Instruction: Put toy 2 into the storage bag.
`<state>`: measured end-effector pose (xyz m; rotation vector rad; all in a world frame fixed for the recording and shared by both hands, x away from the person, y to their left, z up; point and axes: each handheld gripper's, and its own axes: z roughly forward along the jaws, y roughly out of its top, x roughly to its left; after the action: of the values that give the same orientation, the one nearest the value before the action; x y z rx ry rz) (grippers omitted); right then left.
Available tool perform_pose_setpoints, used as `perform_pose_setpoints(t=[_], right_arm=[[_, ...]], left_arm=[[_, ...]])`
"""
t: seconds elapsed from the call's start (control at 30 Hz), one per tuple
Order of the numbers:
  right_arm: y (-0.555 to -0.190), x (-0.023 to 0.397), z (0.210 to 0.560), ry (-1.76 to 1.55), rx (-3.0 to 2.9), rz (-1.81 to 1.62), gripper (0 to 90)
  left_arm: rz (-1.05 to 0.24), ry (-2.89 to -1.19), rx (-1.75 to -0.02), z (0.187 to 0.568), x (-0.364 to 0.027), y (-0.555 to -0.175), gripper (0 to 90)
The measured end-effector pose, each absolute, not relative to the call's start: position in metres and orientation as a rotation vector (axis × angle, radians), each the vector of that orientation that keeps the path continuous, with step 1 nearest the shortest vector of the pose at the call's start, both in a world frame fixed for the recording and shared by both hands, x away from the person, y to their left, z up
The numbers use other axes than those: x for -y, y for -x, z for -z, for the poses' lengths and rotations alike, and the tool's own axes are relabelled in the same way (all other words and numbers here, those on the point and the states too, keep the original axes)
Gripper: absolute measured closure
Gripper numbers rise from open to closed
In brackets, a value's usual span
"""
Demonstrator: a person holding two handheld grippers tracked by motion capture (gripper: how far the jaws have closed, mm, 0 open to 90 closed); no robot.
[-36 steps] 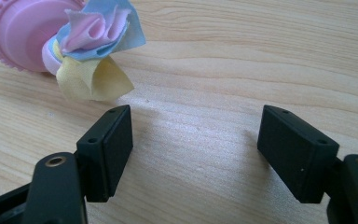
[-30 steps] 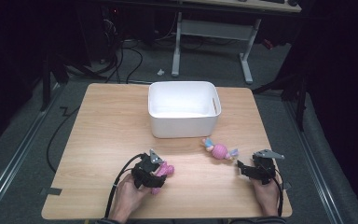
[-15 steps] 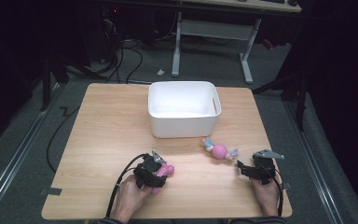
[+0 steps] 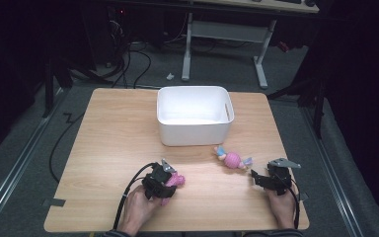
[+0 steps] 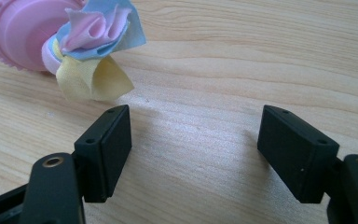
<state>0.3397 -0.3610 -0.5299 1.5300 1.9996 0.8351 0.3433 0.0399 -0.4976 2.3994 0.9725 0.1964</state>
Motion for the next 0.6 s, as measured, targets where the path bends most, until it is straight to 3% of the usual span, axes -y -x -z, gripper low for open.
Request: perform_pose_setpoints(t=[0.6], right_arm=[[-0.340, 0.361, 0.530, -1.527, -2.002, -0.836, 25.8]], left_arm=[[-0.165, -2.363, -0.940, 0.480, -0.043, -0.343, 59.0]])
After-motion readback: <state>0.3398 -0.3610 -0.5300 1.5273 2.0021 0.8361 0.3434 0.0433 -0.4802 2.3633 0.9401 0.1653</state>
